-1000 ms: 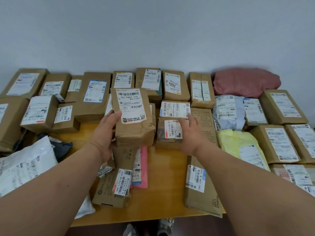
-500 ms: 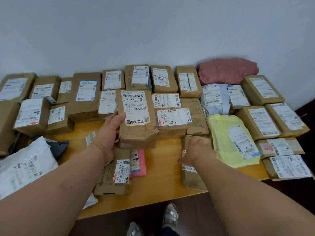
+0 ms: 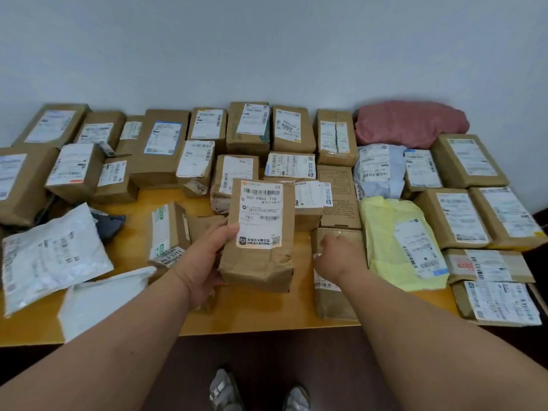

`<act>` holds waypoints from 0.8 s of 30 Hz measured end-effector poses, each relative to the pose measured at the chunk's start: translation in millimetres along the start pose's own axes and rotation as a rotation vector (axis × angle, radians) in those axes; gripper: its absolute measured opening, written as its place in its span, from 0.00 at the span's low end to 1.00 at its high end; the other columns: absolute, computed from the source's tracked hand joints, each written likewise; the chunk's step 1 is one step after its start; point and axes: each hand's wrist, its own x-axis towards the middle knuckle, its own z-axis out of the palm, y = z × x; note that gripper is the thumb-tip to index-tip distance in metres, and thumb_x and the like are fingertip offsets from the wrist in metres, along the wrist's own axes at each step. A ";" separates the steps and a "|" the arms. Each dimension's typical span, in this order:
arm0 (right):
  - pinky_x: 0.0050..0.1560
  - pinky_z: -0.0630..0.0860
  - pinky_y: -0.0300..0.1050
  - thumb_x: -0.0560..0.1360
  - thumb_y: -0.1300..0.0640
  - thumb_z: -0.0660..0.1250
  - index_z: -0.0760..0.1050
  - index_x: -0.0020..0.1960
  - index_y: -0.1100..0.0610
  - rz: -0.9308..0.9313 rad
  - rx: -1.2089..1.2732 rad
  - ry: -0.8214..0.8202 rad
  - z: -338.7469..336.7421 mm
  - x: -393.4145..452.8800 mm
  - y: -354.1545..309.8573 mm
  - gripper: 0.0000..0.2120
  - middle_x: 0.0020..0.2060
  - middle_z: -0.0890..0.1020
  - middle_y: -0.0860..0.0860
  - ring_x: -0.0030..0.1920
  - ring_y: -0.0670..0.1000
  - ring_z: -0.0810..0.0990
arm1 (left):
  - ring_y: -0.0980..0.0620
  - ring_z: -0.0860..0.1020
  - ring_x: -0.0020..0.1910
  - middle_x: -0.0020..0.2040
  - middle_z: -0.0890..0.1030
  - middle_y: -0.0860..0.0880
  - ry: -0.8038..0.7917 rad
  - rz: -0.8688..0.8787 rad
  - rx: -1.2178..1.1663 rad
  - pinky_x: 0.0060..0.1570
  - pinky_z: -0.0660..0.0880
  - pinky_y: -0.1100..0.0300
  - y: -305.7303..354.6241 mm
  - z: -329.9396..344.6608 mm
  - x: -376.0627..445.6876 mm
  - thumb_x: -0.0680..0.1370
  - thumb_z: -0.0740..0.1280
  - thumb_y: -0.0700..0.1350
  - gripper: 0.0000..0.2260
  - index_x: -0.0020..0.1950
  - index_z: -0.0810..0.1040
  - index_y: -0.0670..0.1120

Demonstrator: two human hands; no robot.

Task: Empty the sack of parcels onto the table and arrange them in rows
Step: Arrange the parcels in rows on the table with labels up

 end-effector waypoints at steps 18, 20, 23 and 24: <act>0.61 0.76 0.62 0.76 0.46 0.70 0.74 0.65 0.49 0.096 0.997 -0.495 -23.2 -8.4 -4.2 0.19 0.54 0.84 0.51 0.56 0.56 0.81 | 0.48 0.77 0.63 0.57 0.85 0.51 0.019 -0.240 0.055 0.53 0.76 0.48 -45.3 35.9 -12.5 0.73 0.73 0.49 0.24 0.68 0.74 0.61; 0.55 0.79 0.60 0.77 0.53 0.70 0.69 0.69 0.49 0.095 1.041 -0.452 -21.7 -9.2 -6.0 0.23 0.55 0.83 0.50 0.55 0.54 0.81 | 0.50 0.75 0.65 0.60 0.83 0.53 0.069 -0.256 0.102 0.59 0.73 0.44 -48.6 42.5 -2.7 0.79 0.69 0.50 0.19 0.68 0.73 0.64; 0.48 0.80 0.56 0.75 0.53 0.72 0.66 0.71 0.49 0.099 0.927 -0.464 -14.5 -7.6 -4.3 0.27 0.62 0.80 0.51 0.57 0.54 0.79 | 0.46 0.74 0.65 0.65 0.79 0.52 0.201 -0.254 0.238 0.64 0.71 0.39 -55.7 51.9 10.8 0.82 0.63 0.50 0.16 0.69 0.73 0.61; 0.51 0.80 0.57 0.74 0.52 0.73 0.66 0.70 0.49 0.094 0.850 -0.480 -12.3 -8.3 -3.3 0.28 0.63 0.80 0.51 0.58 0.55 0.79 | 0.46 0.75 0.63 0.63 0.79 0.51 0.221 -0.251 0.261 0.61 0.74 0.40 -57.8 55.0 13.6 0.82 0.62 0.49 0.16 0.69 0.73 0.59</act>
